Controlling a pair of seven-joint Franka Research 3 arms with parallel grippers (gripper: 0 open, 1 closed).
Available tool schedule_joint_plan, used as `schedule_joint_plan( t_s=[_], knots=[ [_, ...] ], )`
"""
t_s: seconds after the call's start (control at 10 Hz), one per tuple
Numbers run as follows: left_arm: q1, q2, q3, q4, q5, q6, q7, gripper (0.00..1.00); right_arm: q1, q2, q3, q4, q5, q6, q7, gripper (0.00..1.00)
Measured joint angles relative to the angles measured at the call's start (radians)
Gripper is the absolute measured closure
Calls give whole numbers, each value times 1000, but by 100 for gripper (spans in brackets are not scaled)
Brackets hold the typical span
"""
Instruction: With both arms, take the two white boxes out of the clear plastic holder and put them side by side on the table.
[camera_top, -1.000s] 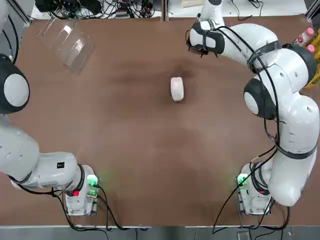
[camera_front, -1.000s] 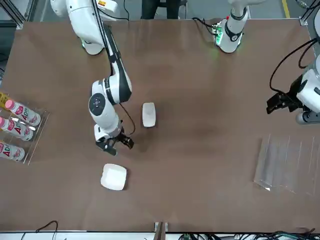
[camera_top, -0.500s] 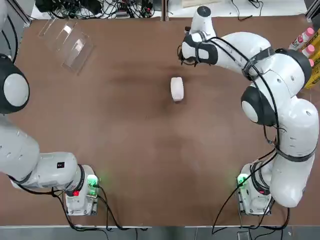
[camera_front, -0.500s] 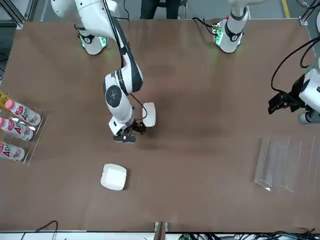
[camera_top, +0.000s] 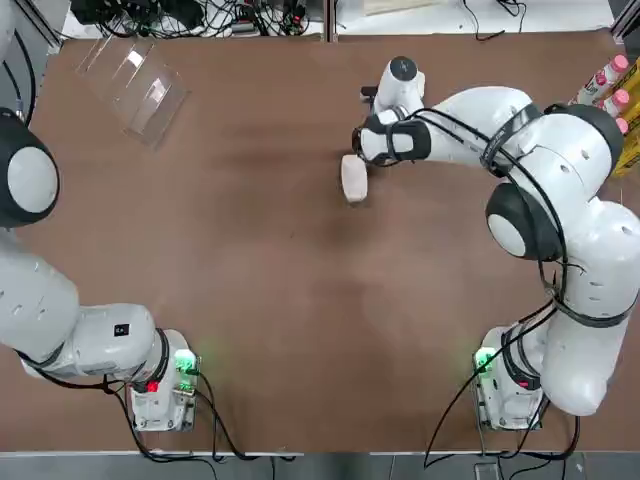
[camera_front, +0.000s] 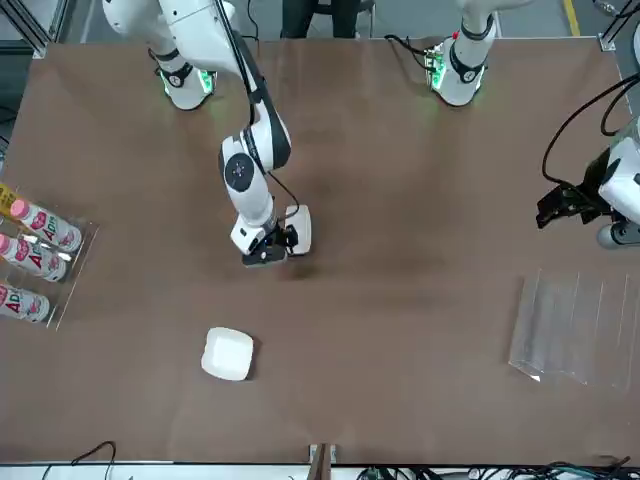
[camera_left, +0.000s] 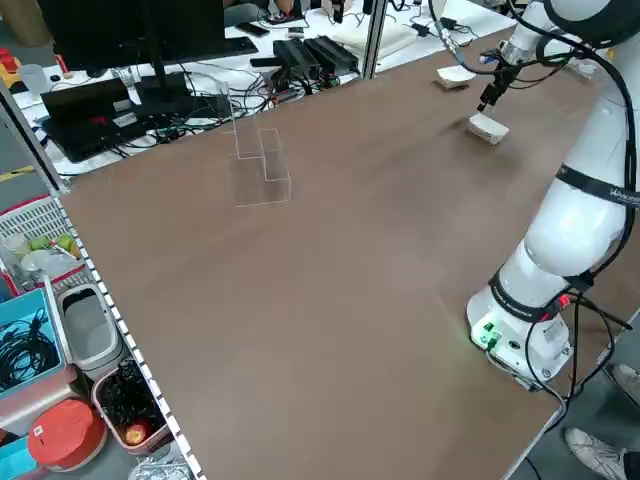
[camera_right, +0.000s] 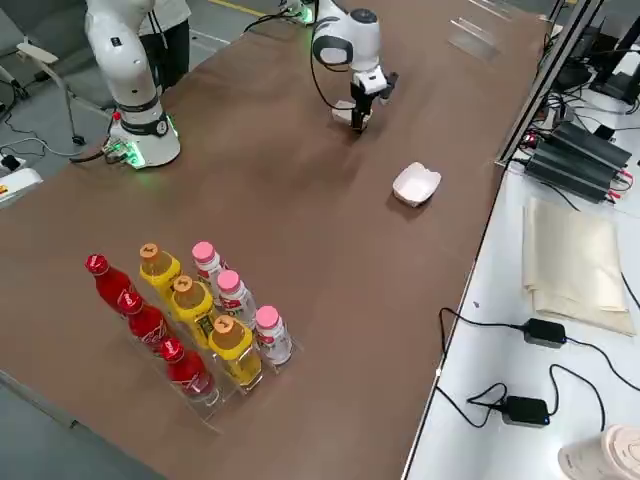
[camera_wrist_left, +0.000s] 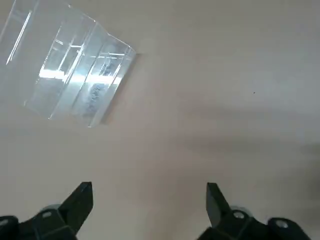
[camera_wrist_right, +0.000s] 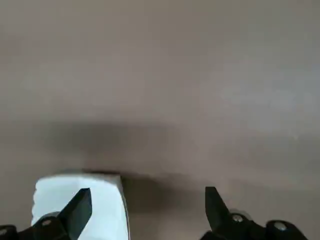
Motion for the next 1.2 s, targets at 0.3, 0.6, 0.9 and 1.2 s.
schedule_joint_plan(
  t_s=[0.3, 0.6, 0.9, 1.2],
  knots=[
    [0, 0, 0, 2, 0, 0, 3, 0, 2, -43, 42, -75, 23, 51, -5, 0],
    [-1, 0, -2, 4, 0, 0, 3, 0, 2, -48, 69, -123, 149, 97, -10, 0],
    [-1, 0, -4, 4, 0, 0, 3, 0, 2, -49, 69, -125, 201, 98, -9, 7],
    [-1, 0, -3, 4, 0, -14, 3, 0, 15, -49, 73, -125, 209, 102, -6, 46]
  ],
)
